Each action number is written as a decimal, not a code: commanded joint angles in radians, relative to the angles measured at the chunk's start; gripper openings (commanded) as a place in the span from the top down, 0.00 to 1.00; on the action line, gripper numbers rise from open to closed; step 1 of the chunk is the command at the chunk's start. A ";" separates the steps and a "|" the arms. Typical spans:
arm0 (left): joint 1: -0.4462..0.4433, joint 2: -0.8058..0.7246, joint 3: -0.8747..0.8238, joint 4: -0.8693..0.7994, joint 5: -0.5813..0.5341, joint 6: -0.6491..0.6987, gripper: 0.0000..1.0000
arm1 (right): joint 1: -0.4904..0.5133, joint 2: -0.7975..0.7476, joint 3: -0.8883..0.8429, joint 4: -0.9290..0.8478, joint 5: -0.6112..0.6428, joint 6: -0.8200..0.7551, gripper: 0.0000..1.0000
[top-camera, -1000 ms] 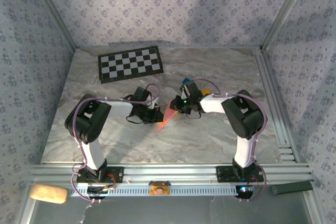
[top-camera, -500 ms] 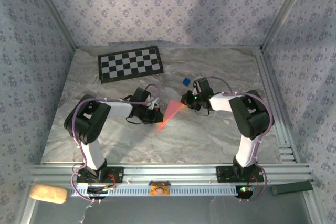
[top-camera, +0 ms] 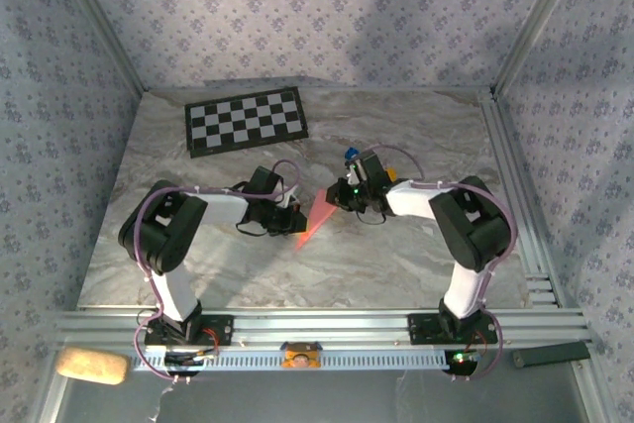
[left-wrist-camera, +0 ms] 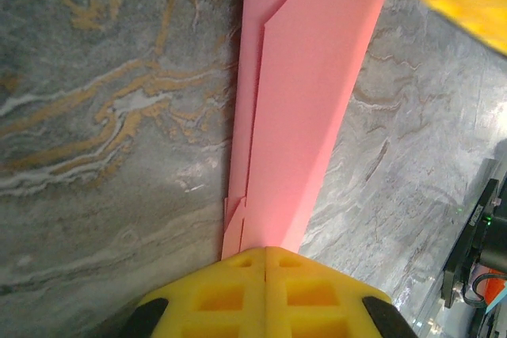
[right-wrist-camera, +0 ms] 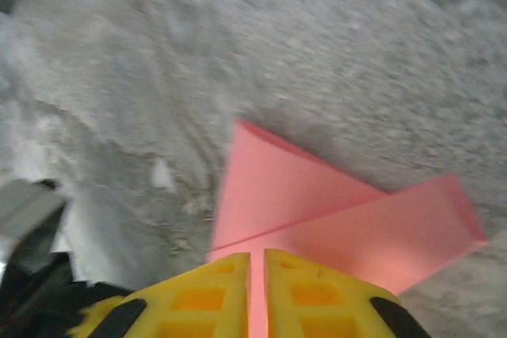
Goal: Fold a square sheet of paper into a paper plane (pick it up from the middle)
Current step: Fold the wing for the fifth time at the center of the table.
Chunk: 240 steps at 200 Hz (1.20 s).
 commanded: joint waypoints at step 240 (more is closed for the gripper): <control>-0.117 0.168 0.280 -0.316 -0.107 0.089 0.95 | -0.004 0.068 -0.055 -0.035 0.010 0.000 0.97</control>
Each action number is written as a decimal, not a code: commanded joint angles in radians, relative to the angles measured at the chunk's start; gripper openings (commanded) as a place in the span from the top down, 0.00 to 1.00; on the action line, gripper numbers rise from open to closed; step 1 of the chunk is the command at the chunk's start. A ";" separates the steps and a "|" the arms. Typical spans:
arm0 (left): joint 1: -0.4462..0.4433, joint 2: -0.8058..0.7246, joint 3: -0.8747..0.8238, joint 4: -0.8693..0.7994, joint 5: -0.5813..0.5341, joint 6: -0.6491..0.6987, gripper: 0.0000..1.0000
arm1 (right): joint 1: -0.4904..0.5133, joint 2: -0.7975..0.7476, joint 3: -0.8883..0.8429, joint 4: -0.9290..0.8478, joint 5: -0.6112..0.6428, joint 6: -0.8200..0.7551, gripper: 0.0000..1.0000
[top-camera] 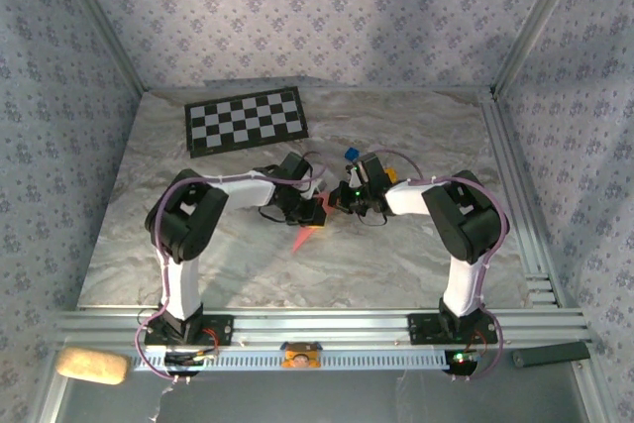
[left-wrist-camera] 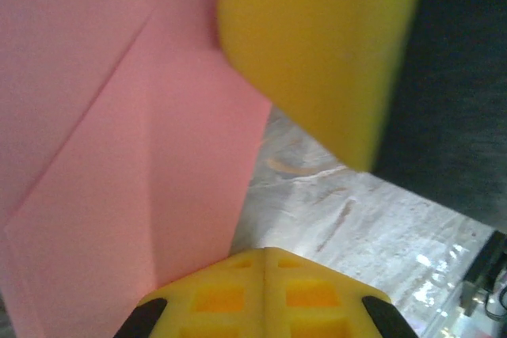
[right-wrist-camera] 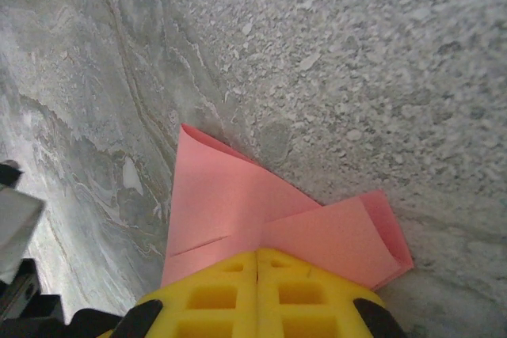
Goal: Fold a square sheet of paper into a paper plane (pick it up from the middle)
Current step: Fold the wing for the fifth time at the center of the table.
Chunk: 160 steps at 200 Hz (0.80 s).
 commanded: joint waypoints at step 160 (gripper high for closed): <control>0.044 -0.292 -0.384 -0.109 -0.066 0.049 0.87 | 0.009 0.035 -0.041 -0.108 0.075 0.001 1.00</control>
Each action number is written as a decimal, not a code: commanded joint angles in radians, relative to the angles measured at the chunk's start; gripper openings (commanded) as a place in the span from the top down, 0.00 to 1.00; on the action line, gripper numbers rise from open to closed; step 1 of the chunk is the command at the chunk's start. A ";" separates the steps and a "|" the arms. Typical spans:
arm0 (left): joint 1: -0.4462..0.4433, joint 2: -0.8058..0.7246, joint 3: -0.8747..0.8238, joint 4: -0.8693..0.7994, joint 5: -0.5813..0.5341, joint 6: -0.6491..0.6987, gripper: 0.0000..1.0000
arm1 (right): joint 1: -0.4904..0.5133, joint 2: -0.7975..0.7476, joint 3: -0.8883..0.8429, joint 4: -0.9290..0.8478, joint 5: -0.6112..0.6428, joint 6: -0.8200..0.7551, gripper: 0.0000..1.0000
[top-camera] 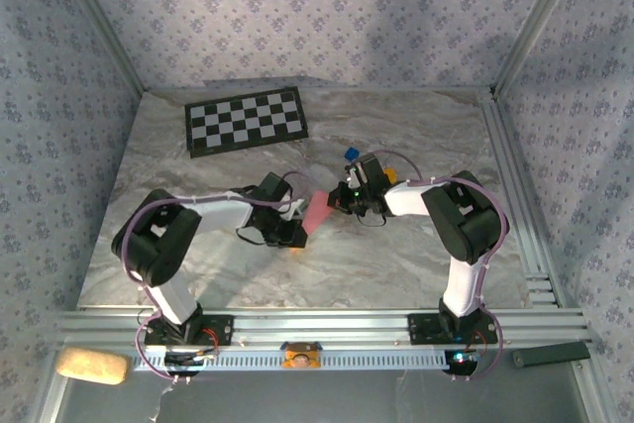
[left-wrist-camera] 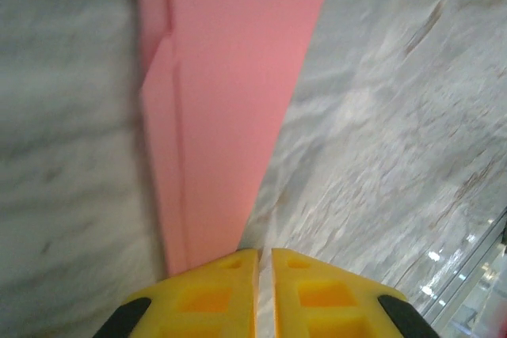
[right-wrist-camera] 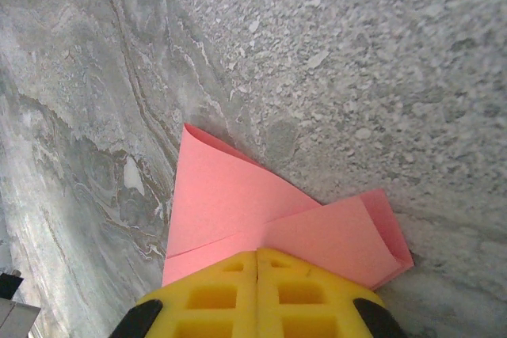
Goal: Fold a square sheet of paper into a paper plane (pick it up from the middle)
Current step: Fold the wing for the fifth time at the center of the table.
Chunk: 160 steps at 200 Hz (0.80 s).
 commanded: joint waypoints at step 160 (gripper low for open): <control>0.134 -0.164 -0.011 -0.004 -0.058 -0.108 0.87 | 0.013 0.017 0.187 -0.170 -0.210 -0.277 0.90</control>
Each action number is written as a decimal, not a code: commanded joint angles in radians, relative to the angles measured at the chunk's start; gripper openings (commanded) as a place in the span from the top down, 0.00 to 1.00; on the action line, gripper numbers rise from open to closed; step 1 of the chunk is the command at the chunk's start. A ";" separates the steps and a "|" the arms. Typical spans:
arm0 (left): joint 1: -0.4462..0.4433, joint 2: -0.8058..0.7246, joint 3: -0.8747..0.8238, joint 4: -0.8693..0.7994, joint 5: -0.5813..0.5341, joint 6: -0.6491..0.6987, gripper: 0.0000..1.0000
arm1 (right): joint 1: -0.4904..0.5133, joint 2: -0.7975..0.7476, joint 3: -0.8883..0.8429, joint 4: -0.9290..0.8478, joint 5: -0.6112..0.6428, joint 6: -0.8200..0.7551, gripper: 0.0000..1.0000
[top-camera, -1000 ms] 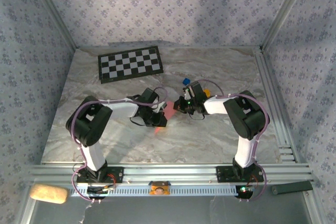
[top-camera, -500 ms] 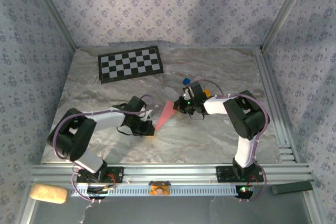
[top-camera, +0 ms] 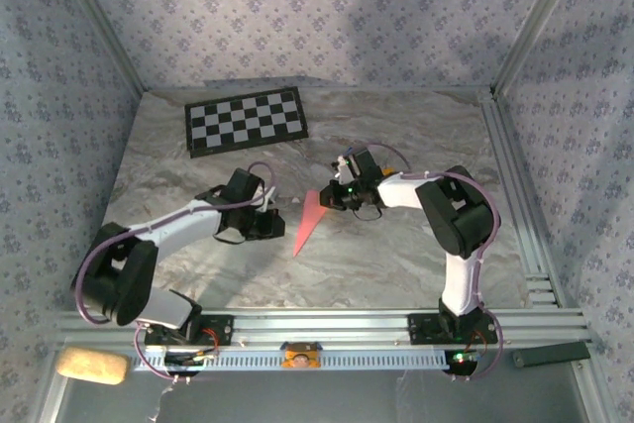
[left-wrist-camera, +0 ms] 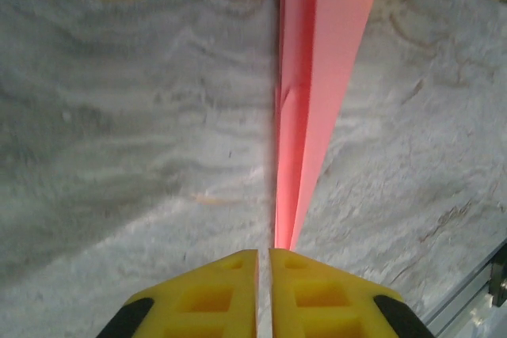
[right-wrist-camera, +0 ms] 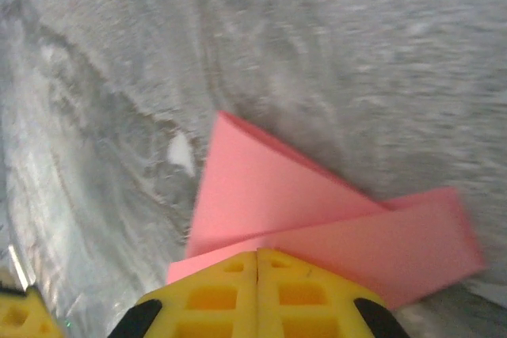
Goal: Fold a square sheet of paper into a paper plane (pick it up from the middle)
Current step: Fold the wing for the fifth time at the center of the table, then move a paper plane to the center of the table.
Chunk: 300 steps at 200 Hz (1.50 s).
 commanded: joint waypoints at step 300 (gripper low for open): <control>0.011 0.327 0.147 0.088 0.215 -0.023 0.77 | 0.092 -0.250 -0.222 -0.056 0.231 0.232 0.78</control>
